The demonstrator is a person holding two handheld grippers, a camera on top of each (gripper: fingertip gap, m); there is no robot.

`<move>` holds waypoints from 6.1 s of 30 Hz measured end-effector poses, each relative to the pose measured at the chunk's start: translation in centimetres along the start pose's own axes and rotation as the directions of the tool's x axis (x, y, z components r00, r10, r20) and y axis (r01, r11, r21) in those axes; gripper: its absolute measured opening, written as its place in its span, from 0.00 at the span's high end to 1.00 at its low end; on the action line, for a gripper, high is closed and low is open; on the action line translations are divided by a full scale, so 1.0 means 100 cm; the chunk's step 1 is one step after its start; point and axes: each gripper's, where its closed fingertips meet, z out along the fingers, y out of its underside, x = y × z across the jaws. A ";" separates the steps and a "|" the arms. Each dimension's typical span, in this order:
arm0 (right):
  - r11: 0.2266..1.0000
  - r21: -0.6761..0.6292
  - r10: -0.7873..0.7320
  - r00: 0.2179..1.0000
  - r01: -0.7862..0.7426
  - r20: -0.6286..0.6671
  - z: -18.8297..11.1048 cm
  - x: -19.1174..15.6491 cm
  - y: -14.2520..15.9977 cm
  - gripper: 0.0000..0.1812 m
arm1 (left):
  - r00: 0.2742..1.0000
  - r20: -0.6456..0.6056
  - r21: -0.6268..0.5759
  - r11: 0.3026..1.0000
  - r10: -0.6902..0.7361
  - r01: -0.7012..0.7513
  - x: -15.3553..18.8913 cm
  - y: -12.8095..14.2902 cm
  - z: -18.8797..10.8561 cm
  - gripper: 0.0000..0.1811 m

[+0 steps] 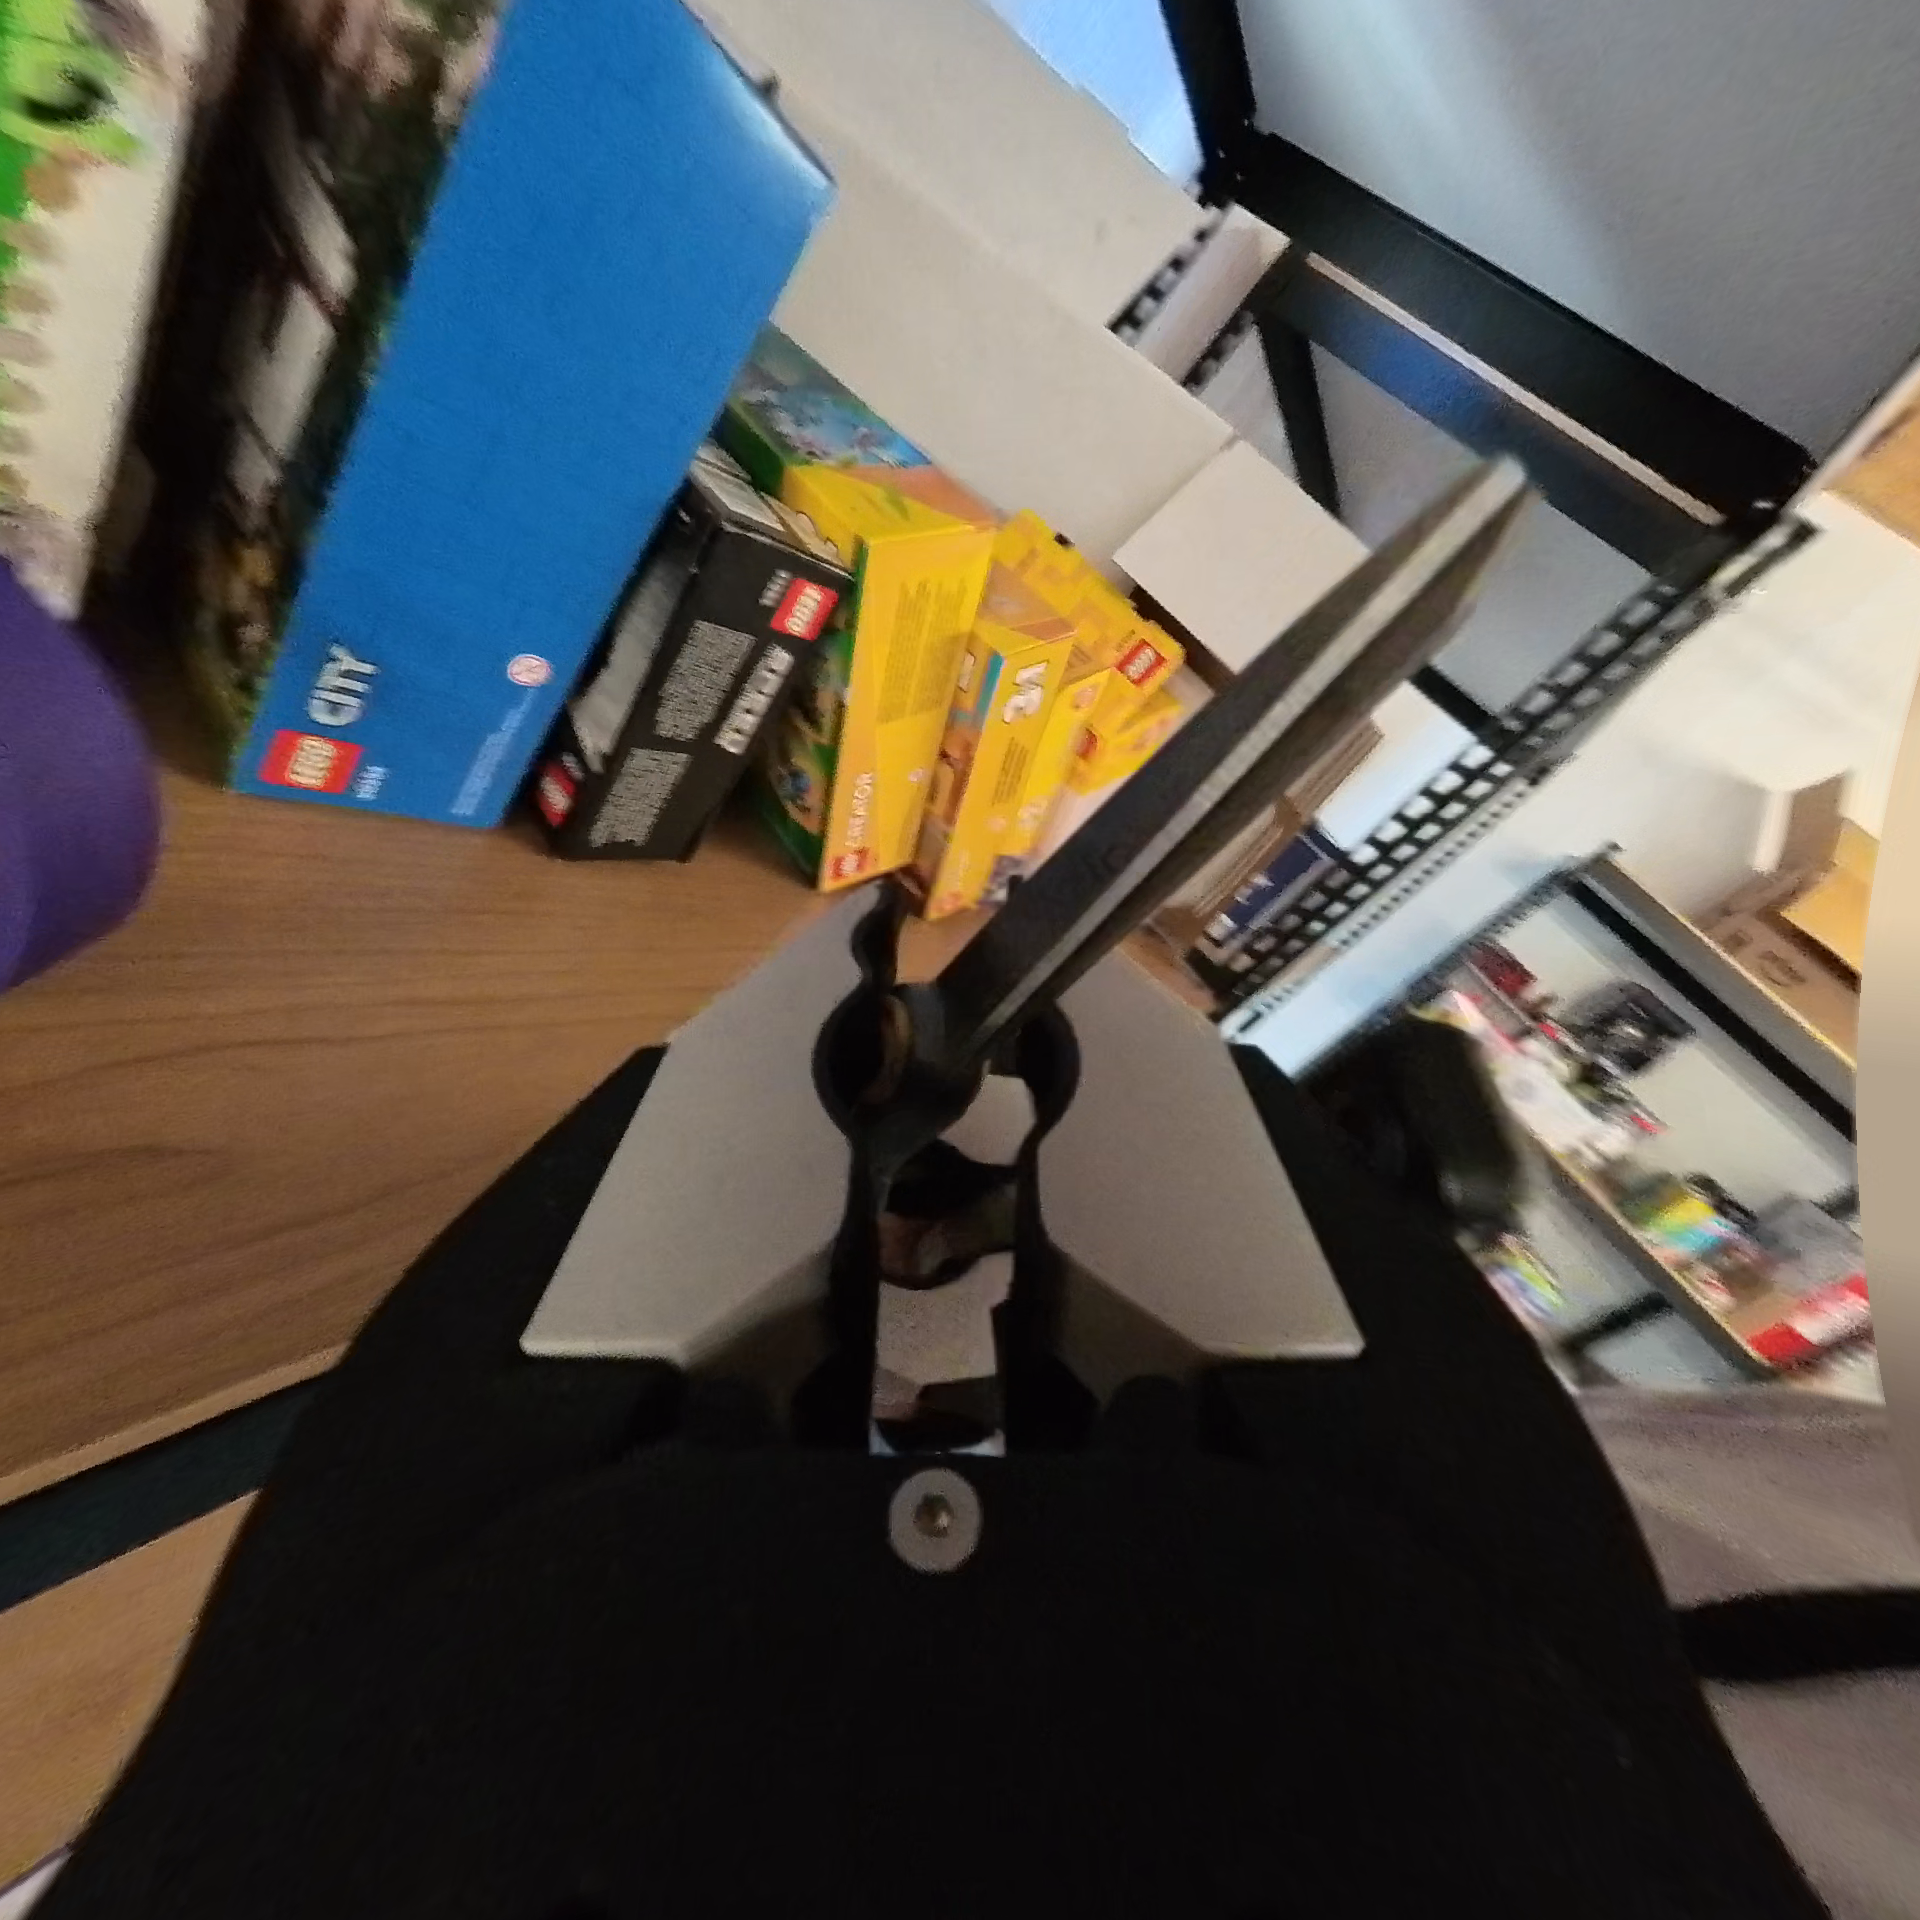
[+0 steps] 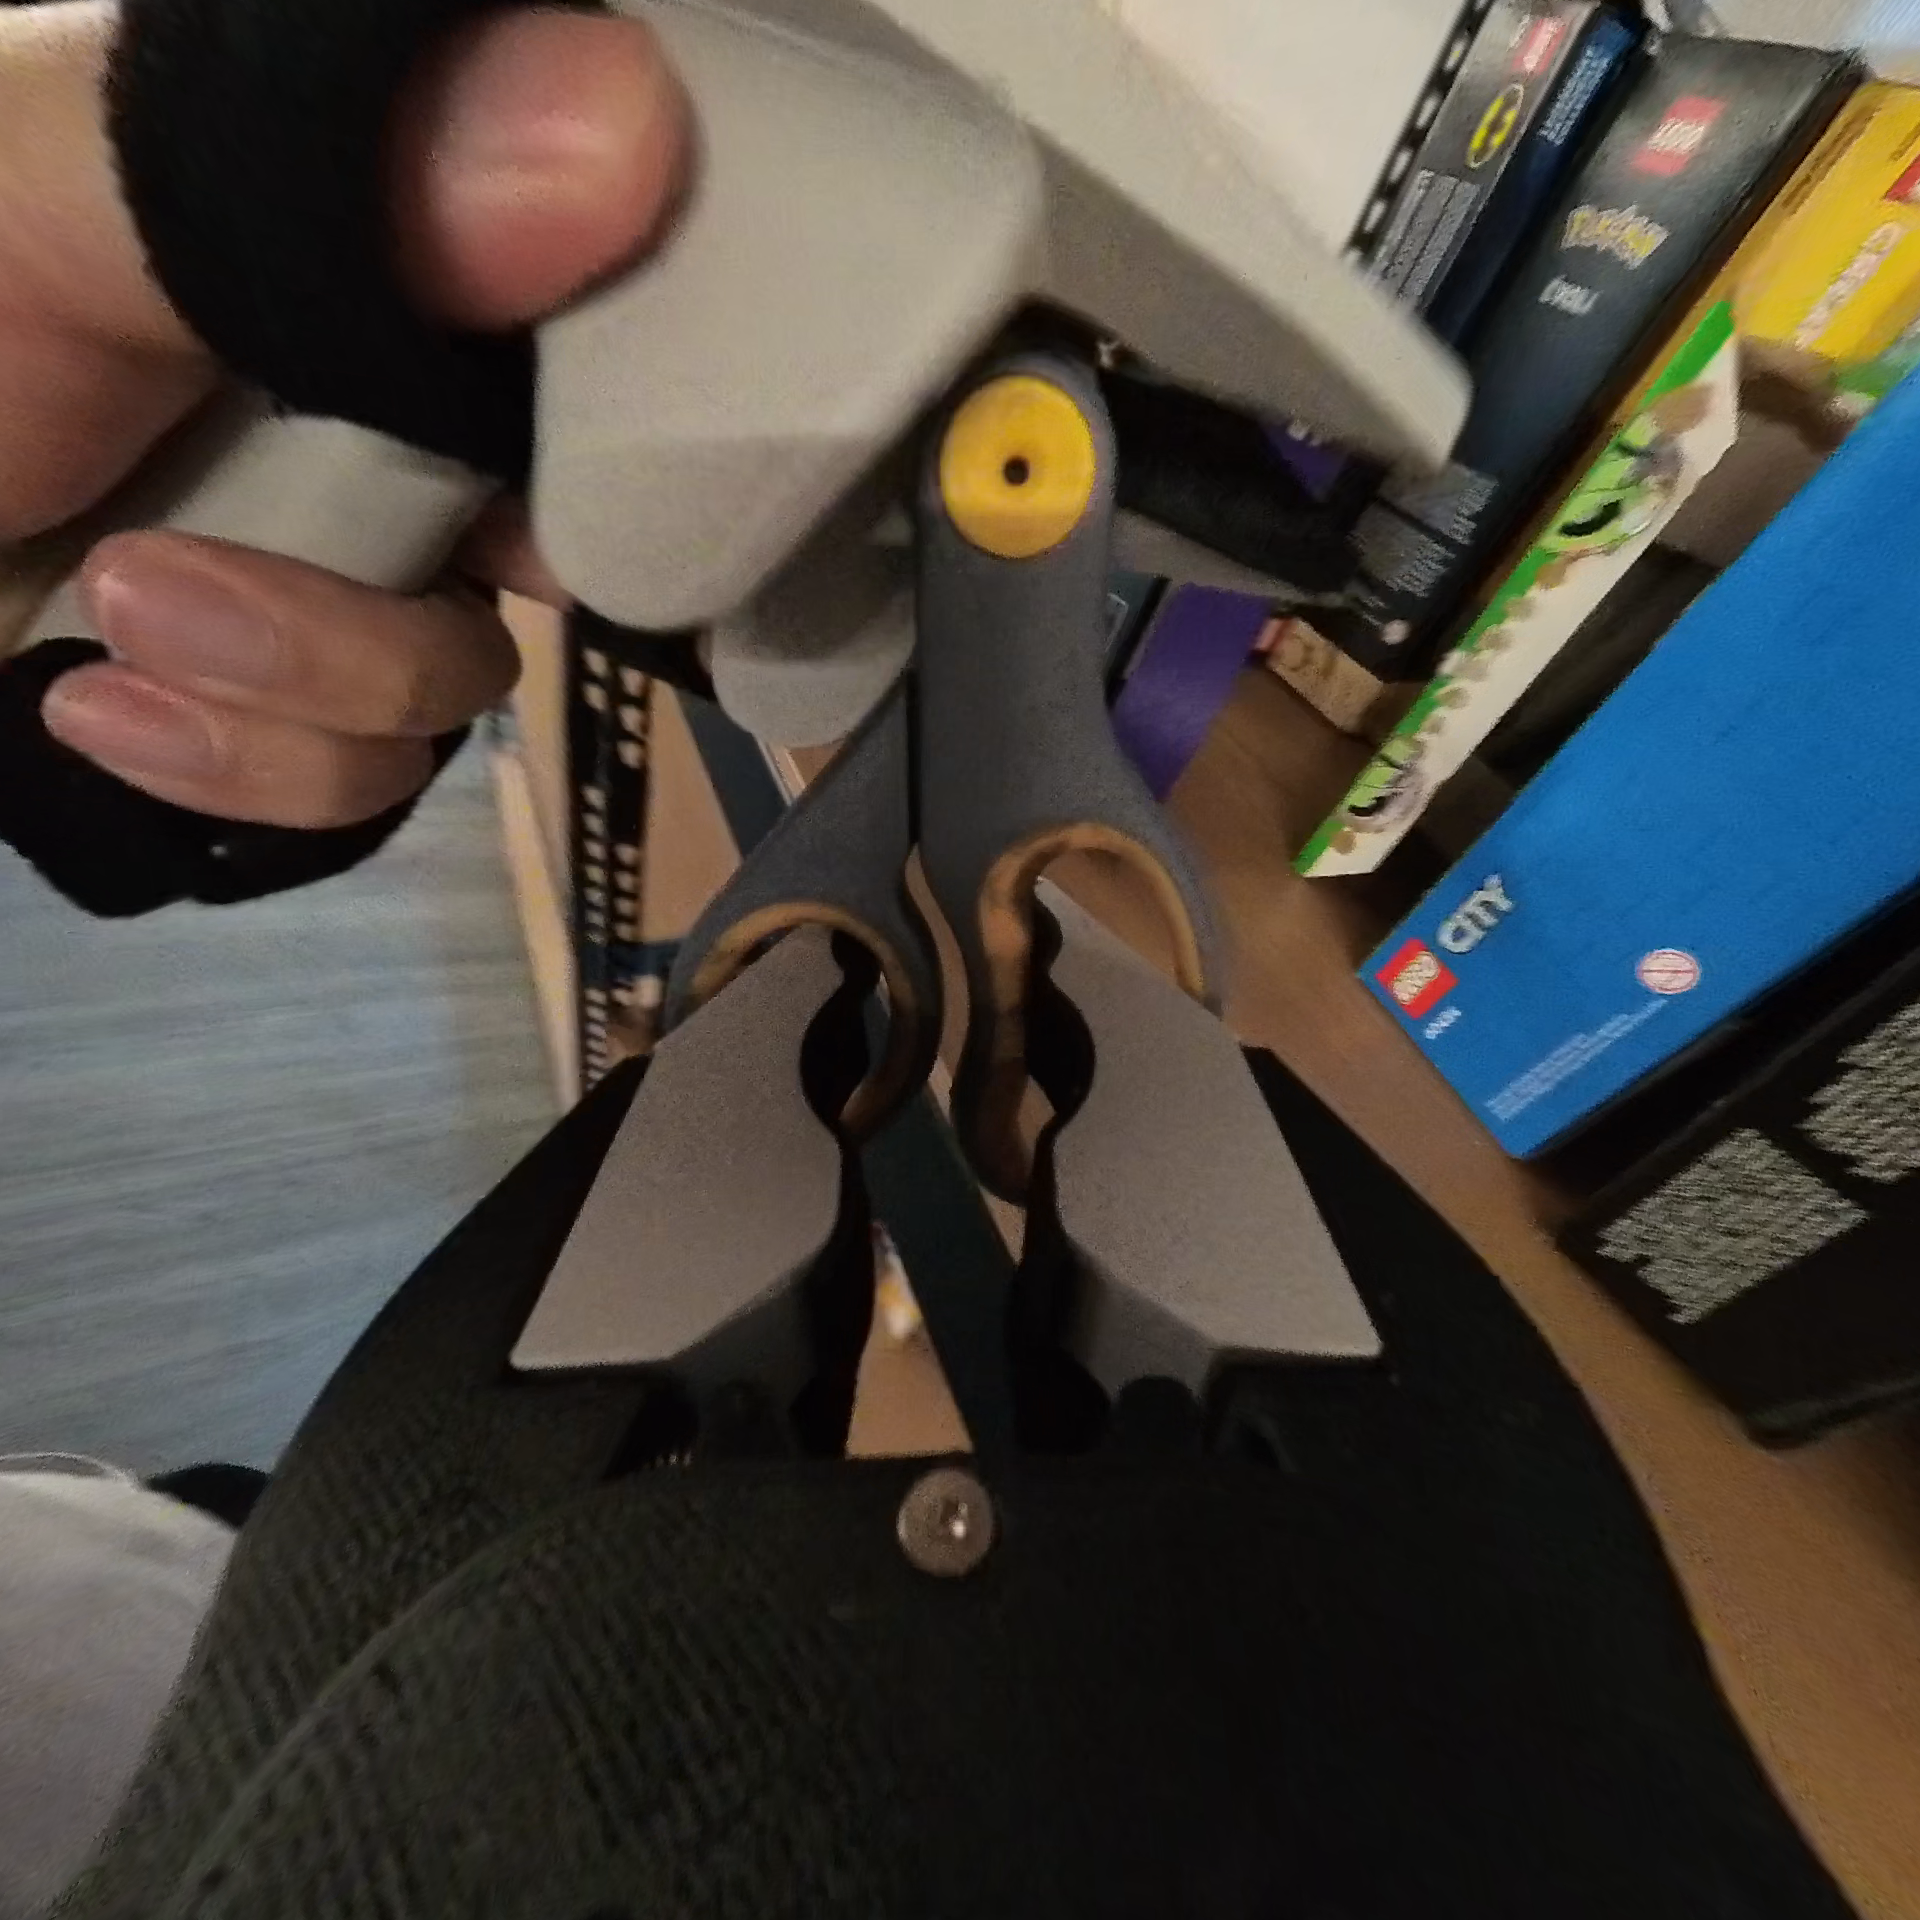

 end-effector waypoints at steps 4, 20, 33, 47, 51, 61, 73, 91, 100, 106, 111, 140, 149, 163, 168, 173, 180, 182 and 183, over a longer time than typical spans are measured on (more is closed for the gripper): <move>0.944 0.075 0.290 0.916 -0.322 0.278 -0.009 -0.013 -0.013 0.89 | 0.997 -0.072 -0.067 0.998 -0.012 0.007 0.008 -0.005 0.006 0.77; 0.664 -0.056 0.644 0.533 -0.745 0.549 -0.042 0.016 -0.015 0.83 | 0.981 0.180 -0.131 0.991 0.066 -0.043 -0.086 0.007 -0.018 0.76; 0.696 -0.063 0.647 0.586 -0.716 0.487 -0.041 0.014 -0.006 0.80 | 0.977 0.209 -0.112 0.994 0.035 -0.011 -0.101 0.010 -0.033 0.78; 0.765 -0.113 0.586 0.613 -0.634 0.530 -0.046 -0.017 -0.016 0.77 | 0.886 0.422 -0.047 0.980 0.193 -0.192 -0.151 -0.026 -0.020 0.67; 0.757 -0.105 0.594 0.611 -0.645 0.524 -0.050 -0.015 -0.016 0.77 | 0.928 0.348 -0.097 0.990 0.131 -0.104 -0.149 -0.011 -0.008 0.74; 0.726 -0.111 0.620 0.576 -0.679 0.533 -0.058 -0.012 -0.010 0.77 | 0.939 0.262 -0.117 0.974 0.221 -0.196 -0.140 -0.002 0.015 0.94; 0.741 -0.109 0.617 0.609 -0.662 0.498 -0.067 0.000 -0.002 0.77 | 0.945 0.247 -0.065 0.977 0.212 -0.202 -0.107 0.023 0.039 0.94; 0.747 -0.144 0.620 0.601 -0.649 0.505 -0.058 -0.005 0.006 0.77 | 0.875 0.315 -0.152 0.930 0.366 -0.334 -0.094 0.000 -0.016 0.71; 0.754 -0.185 0.605 0.558 -0.630 0.568 -0.045 -0.037 0.003 0.77 | 0.544 0.322 -0.557 0.619 0.775 -0.553 -0.128 -0.086 -0.009 0.73; 0.745 -0.195 0.612 0.536 -0.638 0.582 -0.042 -0.046 0.005 0.77 | 0.498 0.192 -0.713 0.469 0.846 -0.521 -0.145 -0.076 0.006 0.99; 0.729 -0.195 0.615 0.503 -0.656 0.607 -0.037 -0.054 0.001 0.77 | 0.541 0.160 -0.738 0.464 0.826 -0.490 -0.138 -0.075 0.006 1.00; 0.608 -0.211 0.516 0.179 -0.766 0.838 0.037 -0.120 -0.065 0.77 | 0.655 0.121 -0.713 0.525 0.746 -0.466 -0.128 -0.084 -0.003 1.00; 0.595 -0.144 0.545 0.264 -0.791 0.796 0.049 -0.112 -0.061 0.77 | 0.699 0.050 -0.674 0.540 0.714 -0.504 -0.127 -0.083 -0.001 1.00; 0.599 -0.134 0.537 0.273 -0.789 0.798 0.063 -0.112 -0.069 0.72 | 0.704 0.005 -0.667 0.526 0.711 -0.527 -0.128 -0.084 -0.004 1.00; 0.562 -0.131 0.530 0.234 -0.817 0.816 0.069 -0.109 -0.074 0.72 | 0.694 -0.004 -0.673 0.511 0.720 -0.534 -0.129 -0.083 -0.007 1.00; 0.575 -0.146 0.511 0.214 -0.805 0.833 0.071 -0.118 -0.078 0.72 | 0.690 -0.002 -0.673 0.510 0.724 -0.536 -0.131 -0.086 -0.010 1.00; 0.541 -0.138 0.516 0.198 -0.830 0.833 0.077 -0.107 -0.080 0.72 | 0.676 -0.004 -0.676 0.496 0.737 -0.545 -0.132 -0.086 -0.011 1.00; 0.543 -0.139 0.519 0.201 -0.828 0.831 0.079 -0.105 -0.081 0.72 | 0.670 -0.001 -0.679 0.491 0.742 -0.545 -0.134 -0.087 -0.011 1.00; 0.544 -0.140 0.519 0.201 -0.827 0.831 0.079 -0.104 -0.081 0.72 | 0.671 0.000 -0.680 0.492 0.742 -0.543 -0.135 -0.087 -0.011 1.00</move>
